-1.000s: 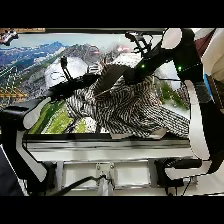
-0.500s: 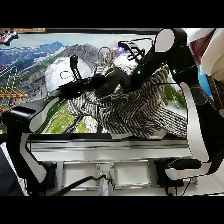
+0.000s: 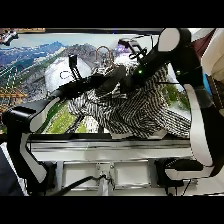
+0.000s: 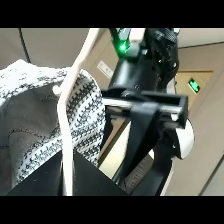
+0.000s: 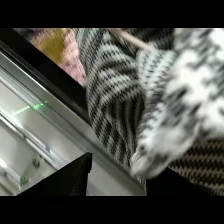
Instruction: Fold the clothes and pants, and hang the long-sleeved shirts on hangers.
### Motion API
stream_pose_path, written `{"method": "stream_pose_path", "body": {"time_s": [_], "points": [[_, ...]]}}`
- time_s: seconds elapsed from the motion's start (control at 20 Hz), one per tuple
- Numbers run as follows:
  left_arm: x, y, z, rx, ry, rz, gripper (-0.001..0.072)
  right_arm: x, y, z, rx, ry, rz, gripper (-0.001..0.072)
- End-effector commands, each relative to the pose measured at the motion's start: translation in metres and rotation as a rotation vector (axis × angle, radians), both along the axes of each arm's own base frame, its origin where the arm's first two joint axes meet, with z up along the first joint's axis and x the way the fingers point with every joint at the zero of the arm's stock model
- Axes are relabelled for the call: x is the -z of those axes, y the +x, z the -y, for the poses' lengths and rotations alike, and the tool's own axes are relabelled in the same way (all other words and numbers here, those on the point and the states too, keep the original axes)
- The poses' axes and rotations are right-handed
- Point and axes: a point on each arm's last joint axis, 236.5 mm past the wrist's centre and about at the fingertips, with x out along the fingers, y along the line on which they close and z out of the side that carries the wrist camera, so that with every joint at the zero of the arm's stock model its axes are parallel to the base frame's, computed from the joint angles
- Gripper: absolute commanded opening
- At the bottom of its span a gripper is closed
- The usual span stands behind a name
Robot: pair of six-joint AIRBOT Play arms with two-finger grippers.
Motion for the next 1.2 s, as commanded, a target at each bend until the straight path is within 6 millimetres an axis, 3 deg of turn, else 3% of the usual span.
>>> {"method": "stream_pose_path", "body": {"time_s": [0.0, 0.1, 0.15, 0.3, 0.35, 0.4, 0.45, 0.5, 0.6, 0.75, 0.85, 0.95, 1.15], "points": [[-0.001, -0.001, 0.0, 0.003, -0.003, 0.002, 0.0019, -0.054, 0.017, -0.003, -0.017, 0.085, 0.252, 0.0417], [-0.001, -0.001, 0.0, 0.003, -0.003, 0.002, 0.0019, -0.116, 0.033, 0.005, -0.096, 0.106, 0.577, 0.0389], [-0.001, -0.001, 0.0, 0.003, -0.003, 0.002, 0.0018, -0.159, 0.043, 0.013, -0.09, 0.115, 0.772, 0.0349], [-0.001, -0.001, 0.0, 0.009, -0.004, -0.005, 0.0019, -0.283, 0.051, 0.036, -0.107, 0.1, 1.347, 0.0346], [-0.001, -0.001, 0.0, 0.009, -0.004, -0.006, 0.0019, -0.3, 0.051, 0.046, -0.178, -0.002, 1.477, 0.0362], [-0.001, -0.001, 0.0, 0.008, -0.003, -0.006, 0.0019, -0.297, 0.056, 0.055, -0.257, -0.124, 1.522, 0.0384], [-0.001, -0.001, 0.0, 0.008, -0.003, -0.006, 0.0019, -0.277, 0.062, 0.066, -0.321, -0.236, 1.472, 0.0399], [-0.001, -0.001, 0.0, 0.008, -0.003, -0.006, 0.0019, -0.25, 0.067, 0.077, -0.346, -0.304, 1.376, 0.0469], [-0.001, -0.001, 0.0, 0.009, -0.003, -0.007, 0.0019, -0.19, 0.074, 0.085, -0.367, -0.299, 1.179, 0.0681], [-0.001, -0.001, 0.0, 0.009, -0.003, -0.007, 0.002, -0.106, 0.084, 0.091, -0.389, -0.283, 0.976, 0.0696], [-0.001, -0.001, 0.0, 0.01, -0.003, -0.01, 0.002, -0.061, 0.085, 0.1, -0.381, -0.276, 0.866, 0.0696], [-0.001, -0.001, 0.0, 0.01, -0.003, -0.01, 0.0019, -0.037, 0.095, 0.113, -0.346, -0.291, 0.84, 0.0696], [-0.001, -0.001, 0.0, 0.01, -0.003, -0.01, 0.002, -0.019, 0.116, 0.127, -0.306, -0.288, 0.831, 0.0696]]}}
